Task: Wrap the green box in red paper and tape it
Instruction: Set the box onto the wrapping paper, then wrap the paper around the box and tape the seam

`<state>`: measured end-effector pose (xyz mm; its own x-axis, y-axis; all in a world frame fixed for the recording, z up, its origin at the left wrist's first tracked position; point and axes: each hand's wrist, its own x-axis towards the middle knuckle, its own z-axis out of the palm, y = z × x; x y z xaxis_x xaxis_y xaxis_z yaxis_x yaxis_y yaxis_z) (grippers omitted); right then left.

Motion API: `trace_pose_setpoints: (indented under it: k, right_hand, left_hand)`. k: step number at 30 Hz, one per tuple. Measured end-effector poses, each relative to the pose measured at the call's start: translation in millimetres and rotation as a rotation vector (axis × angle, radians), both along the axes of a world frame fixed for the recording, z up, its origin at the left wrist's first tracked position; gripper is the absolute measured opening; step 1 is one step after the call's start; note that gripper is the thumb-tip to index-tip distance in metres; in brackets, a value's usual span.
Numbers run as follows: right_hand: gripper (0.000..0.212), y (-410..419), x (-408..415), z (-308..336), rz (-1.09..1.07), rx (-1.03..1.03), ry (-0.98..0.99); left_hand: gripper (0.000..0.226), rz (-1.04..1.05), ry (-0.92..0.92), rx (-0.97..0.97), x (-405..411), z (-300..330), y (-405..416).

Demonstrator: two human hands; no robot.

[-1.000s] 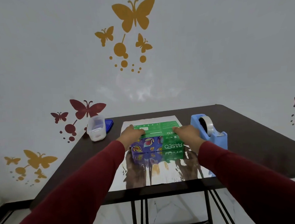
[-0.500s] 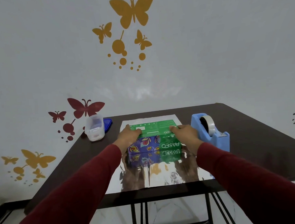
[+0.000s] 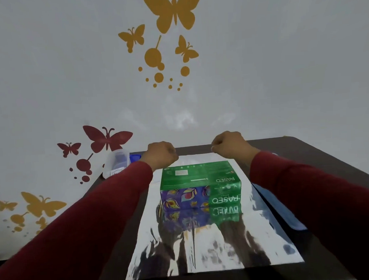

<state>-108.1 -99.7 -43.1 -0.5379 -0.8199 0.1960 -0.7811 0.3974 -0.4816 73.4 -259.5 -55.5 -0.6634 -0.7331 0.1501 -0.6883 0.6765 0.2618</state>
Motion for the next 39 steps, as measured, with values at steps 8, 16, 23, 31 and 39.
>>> trace_pose_setpoints:
  k: [8,16,23,31,39]
  right_hand:
    - [0.045,-94,-53,-10,0.135,0.46,0.197]
    - [0.062,-159,-88,-46,0.13,0.663,0.253]
    - [0.065,-164,-94,-67,0.083,0.515,0.249]
    - [0.008,-109,-83,-17,0.102,0.124,0.257]
    - [0.033,-11,-34,29,0.19,0.046,0.276]
  left_hand:
    - [0.037,-0.121,-0.291,0.003,-67,-6,-69]
    - [0.047,-0.126,-0.385,0.066,-107,-41,-120]
    - [0.013,-0.126,-0.18,0.0,-107,-59,-138]
    - [0.027,-0.207,0.079,-0.07,-64,-7,-109]
    - [0.027,-0.319,0.194,-0.155,0,26,-37]
